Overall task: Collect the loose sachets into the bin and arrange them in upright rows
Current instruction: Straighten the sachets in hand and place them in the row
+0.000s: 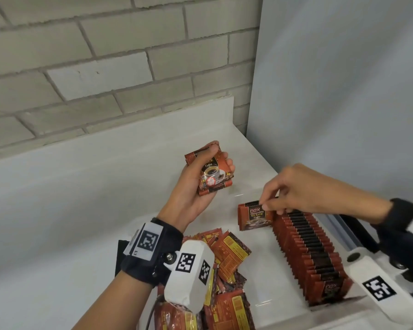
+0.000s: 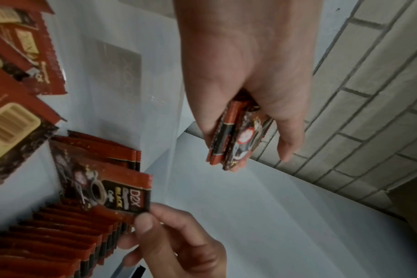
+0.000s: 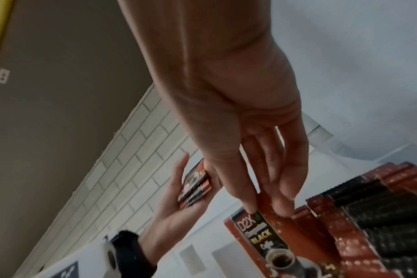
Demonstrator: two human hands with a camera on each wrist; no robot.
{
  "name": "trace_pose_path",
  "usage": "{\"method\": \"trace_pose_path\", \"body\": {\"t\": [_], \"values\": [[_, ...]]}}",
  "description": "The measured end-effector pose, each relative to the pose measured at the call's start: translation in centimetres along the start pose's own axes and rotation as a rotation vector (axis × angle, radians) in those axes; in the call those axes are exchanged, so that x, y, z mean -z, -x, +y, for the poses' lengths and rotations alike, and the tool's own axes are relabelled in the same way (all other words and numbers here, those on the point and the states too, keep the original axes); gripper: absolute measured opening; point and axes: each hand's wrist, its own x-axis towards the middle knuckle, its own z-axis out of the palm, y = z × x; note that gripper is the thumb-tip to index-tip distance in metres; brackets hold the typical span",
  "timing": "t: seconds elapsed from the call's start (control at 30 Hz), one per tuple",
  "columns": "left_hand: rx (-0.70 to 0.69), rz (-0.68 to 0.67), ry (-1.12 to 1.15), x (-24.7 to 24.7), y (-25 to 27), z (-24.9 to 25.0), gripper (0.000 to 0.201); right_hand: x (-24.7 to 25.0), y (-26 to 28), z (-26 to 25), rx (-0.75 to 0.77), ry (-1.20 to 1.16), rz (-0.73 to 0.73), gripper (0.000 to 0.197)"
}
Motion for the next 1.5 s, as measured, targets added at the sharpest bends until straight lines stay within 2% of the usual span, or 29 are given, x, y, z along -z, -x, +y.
{"method": "trace_pose_path", "body": {"t": [0.13,0.3,0.43,0.57,0.7,0.9,1.0,1.1,1.17,1.27,1.37,1.5], "values": [[0.009,0.016,0.011,-0.1,0.0,0.0,0.015,-0.9,-0.9,-0.3,-0.001,0.217,0.028,0.007],[0.006,0.002,0.035,-0.4,0.2,0.1,0.009,-1.5,-1.5,-0.5,-0.010,0.344,0.008,0.007],[0.022,-0.009,0.035,-0.5,0.3,0.1,0.017,-1.6,-1.6,-0.6,-0.017,0.459,0.004,0.007],[0.056,0.010,0.023,-0.6,0.4,0.2,0.024,-1.6,-1.7,-0.7,-0.014,0.510,-0.001,0.008],[0.078,0.012,-0.009,-0.4,0.4,0.1,0.014,-1.6,-1.7,-0.9,-0.020,0.522,0.004,0.010],[0.109,-0.010,-0.140,-0.4,0.4,-0.2,0.016,-1.6,-1.6,-0.8,-0.021,0.541,0.009,0.013],[0.085,0.003,-0.230,-0.2,0.2,-0.4,0.032,-1.4,-1.5,-0.8,-0.027,0.523,0.002,0.013],[0.070,-0.019,-0.278,0.0,0.1,-0.5,0.043,-0.7,-1.4,-0.7,-0.036,0.418,-0.022,0.012],[0.067,-0.046,-0.308,0.0,0.2,-0.6,0.042,0.2,-1.2,-0.8,-0.050,0.198,-0.038,0.013],[0.069,-0.092,-0.343,0.0,0.3,-0.6,0.033,1.5,-0.5,-1.2,-0.053,-0.161,-0.010,0.027],[0.077,-0.136,-0.368,0.0,0.4,-0.7,0.039,2.1,0.2,-1.7,-0.044,-0.435,0.044,0.040],[0.100,-0.173,-0.368,0.0,0.4,-0.7,0.041,2.1,0.0,-1.9,-0.013,-0.501,0.144,0.042]]}}
